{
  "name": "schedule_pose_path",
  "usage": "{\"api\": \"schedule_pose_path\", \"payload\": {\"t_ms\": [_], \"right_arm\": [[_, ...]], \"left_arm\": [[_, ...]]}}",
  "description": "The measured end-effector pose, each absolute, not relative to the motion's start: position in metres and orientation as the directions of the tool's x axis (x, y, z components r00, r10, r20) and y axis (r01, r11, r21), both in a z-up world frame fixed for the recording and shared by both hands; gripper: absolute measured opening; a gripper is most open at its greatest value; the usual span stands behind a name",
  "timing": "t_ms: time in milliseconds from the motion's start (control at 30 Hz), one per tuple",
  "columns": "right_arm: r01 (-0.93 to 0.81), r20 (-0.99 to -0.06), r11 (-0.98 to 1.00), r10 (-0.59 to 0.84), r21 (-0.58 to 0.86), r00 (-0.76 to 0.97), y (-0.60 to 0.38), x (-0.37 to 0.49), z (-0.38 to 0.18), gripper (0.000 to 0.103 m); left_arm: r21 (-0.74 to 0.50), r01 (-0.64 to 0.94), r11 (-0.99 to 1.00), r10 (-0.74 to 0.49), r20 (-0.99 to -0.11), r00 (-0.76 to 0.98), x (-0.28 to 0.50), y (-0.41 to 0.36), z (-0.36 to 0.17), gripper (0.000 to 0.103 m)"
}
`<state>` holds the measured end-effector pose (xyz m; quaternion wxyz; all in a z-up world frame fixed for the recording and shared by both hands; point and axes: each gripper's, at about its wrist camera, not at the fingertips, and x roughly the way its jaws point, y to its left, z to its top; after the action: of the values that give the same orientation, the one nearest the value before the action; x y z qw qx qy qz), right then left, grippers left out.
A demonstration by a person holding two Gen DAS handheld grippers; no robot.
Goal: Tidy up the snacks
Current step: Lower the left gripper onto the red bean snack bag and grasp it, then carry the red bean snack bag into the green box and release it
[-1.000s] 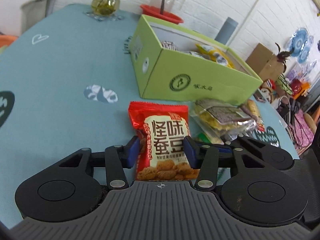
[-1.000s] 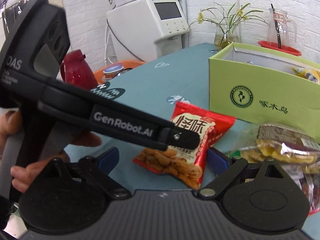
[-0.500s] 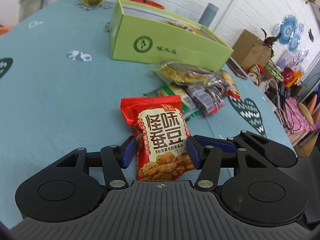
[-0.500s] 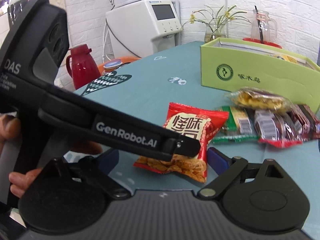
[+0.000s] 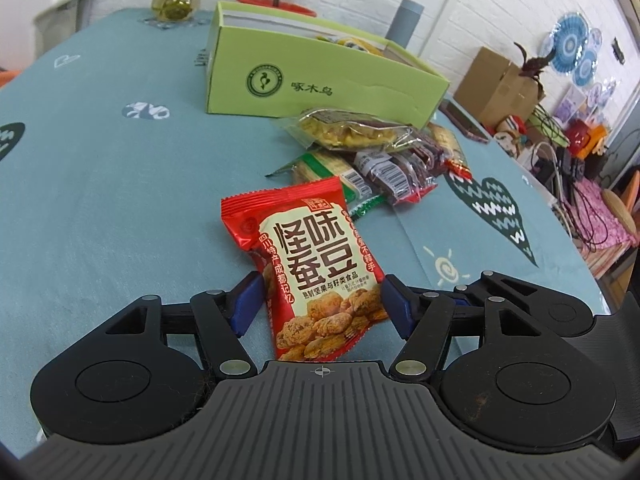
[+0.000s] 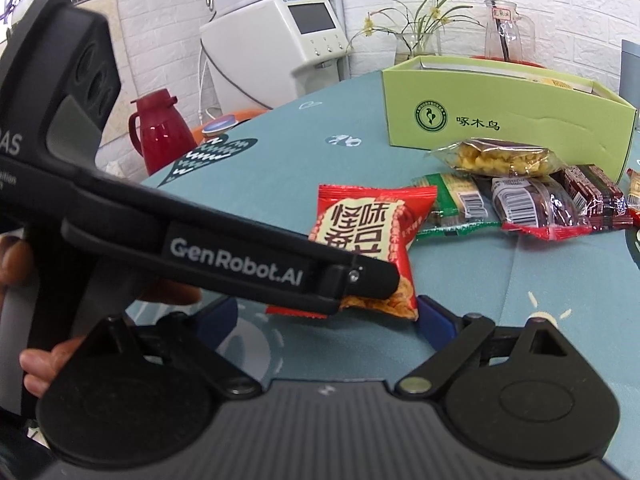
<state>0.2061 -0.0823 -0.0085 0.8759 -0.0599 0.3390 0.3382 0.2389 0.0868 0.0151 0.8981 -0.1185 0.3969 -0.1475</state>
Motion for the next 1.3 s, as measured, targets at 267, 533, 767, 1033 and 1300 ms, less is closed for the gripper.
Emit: {"api": "schedule_pose_path", "payload": {"t_ms": [267, 533, 767, 1033, 1300], "right_arm": [[-0.623, -0.627, 0.774, 0.542, 0.114, 0.559, -0.077, 0.223, 0.000, 0.093], [-0.631, -0.634, 0.773, 0.521, 0.066, 0.571, -0.061, 0.229, -0.011, 0.078], [-0.635, -0.611, 0.772, 0.514, 0.025, 0.602, -0.055, 0.232, 0.000, 0.076], [-0.673, -0.538, 0.739, 0.578, 0.026, 0.613, -0.054, 0.253, 0.027, 0.078], [-0.648, -0.487, 0.753, 0.527, -0.114, 0.697, -0.033, 0.369, 0.072, 0.078]], "left_arm": [[-0.461, 0.148, 0.875, -0.442, -0.635, 0.634, 0.241, 0.112, 0.012, 0.057], [-0.407, 0.183, 0.895, -0.421, -0.632, 0.651, 0.246, 0.109, 0.011, 0.026], [-0.443, 0.180, 0.879, -0.438, -0.597, 0.672, 0.251, 0.116, 0.023, 0.019], [-0.387, 0.191, 0.902, -0.394, -0.556, 0.732, 0.264, 0.117, 0.059, 0.021], [-0.247, 0.235, 0.940, -0.333, -0.512, 0.792, 0.379, 0.105, 0.114, 0.022]]}}
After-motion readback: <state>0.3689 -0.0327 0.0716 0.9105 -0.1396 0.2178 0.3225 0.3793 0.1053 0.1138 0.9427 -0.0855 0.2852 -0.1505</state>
